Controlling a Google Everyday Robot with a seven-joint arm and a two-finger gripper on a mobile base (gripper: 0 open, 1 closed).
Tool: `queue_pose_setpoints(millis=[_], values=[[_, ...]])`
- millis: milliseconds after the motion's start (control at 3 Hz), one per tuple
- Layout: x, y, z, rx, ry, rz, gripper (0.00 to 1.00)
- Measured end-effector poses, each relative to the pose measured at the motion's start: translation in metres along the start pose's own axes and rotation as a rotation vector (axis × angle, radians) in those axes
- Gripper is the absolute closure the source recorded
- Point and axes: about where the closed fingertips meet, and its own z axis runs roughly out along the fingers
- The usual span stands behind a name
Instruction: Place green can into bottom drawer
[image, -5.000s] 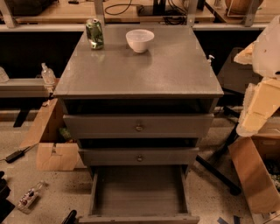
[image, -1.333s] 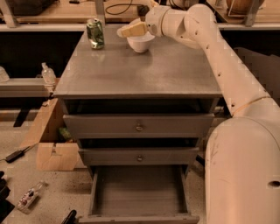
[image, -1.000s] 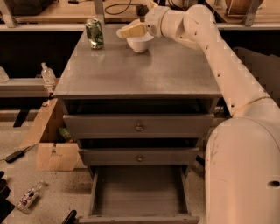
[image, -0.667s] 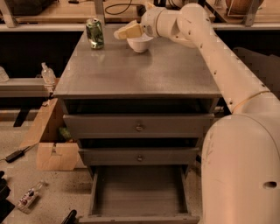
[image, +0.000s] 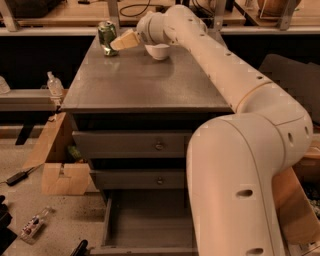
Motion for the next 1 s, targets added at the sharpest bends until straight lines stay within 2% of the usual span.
queue_pose_setpoints(millis=[667,1000], values=[[0.006,0.013,0.056,-0.001,-0.051,0.118,0.0],[0.007,0.021,0.089,-0.026,-0.098,0.147,0.0]])
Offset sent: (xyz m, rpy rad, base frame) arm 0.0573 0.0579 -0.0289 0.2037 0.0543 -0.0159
